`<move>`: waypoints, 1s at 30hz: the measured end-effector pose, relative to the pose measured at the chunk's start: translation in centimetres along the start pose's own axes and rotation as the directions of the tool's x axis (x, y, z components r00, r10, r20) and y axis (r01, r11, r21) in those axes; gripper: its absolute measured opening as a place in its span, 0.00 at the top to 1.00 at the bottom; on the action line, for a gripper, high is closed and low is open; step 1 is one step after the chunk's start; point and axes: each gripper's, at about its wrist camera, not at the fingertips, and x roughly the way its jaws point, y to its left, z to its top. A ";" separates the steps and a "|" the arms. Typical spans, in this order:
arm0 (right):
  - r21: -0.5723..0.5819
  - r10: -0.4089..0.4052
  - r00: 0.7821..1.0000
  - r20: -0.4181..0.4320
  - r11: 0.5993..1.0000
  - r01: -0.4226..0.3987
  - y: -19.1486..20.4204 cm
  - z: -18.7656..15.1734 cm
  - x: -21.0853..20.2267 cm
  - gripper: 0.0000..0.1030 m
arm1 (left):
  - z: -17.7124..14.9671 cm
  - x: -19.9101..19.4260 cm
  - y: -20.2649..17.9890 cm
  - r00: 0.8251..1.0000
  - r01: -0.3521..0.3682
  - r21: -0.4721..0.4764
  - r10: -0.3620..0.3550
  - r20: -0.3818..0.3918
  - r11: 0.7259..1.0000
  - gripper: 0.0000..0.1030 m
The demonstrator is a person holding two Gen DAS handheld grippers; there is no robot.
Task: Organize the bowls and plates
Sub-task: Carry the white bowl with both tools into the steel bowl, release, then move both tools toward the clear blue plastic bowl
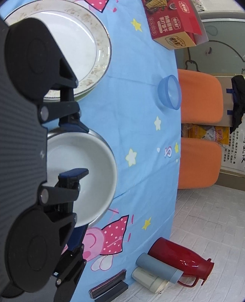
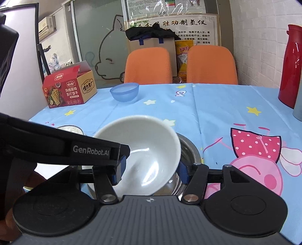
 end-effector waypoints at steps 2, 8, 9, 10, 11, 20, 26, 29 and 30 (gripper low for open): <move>0.006 -0.009 1.000 0.015 1.000 0.009 -0.2 0.0 -0.3 0.00 | 0.1 -0.2 0.2 1.000 0.004 -0.005 -0.004 0.014 1.000 0.57; 0.022 -0.028 0.999 0.042 0.999 0.027 -0.8 0.1 -0.8 0.00 | 0.5 -0.9 1.3 0.999 0.037 -0.064 -0.034 0.038 0.997 0.43; 0.018 -0.031 0.999 0.042 0.999 0.030 -0.8 0.1 -0.8 0.00 | 0.5 -1.1 1.4 0.998 0.035 -0.069 -0.032 0.047 0.997 0.39; 0.018 -0.034 0.998 0.044 0.999 0.033 -0.8 0.0 -0.8 0.00 | 0.5 -1.4 1.5 0.998 0.031 -0.072 -0.027 0.058 0.997 0.39; 0.023 -0.035 0.998 0.047 0.999 0.034 -0.8 0.0 -0.9 0.00 | 0.5 -1.7 1.6 0.998 0.026 -0.074 -0.021 0.066 0.997 0.38; 0.071 -0.043 0.997 0.067 0.997 0.038 -1.3 -0.7 -1.6 0.00 | -0.1 -3.4 3.5 0.992 -0.048 -0.153 0.065 0.106 0.987 0.24; 0.108 -0.054 0.995 0.081 0.993 0.045 -2.1 -1.1 -2.2 0.00 | -0.7 -4.4 5.0 0.985 -0.099 -0.206 0.124 0.116 0.974 0.23; 0.145 -0.062 0.992 0.110 0.988 0.045 -2.5 -1.3 -2.8 0.00 | -1.0 -4.9 5.6 0.979 -0.126 -0.220 0.158 0.132 0.967 0.21; 0.154 -0.063 0.992 0.113 0.987 0.045 -2.5 -1.4 -2.8 0.00 | -1.2 -5.0 5.7 0.976 -0.137 -0.223 0.170 0.134 0.965 0.20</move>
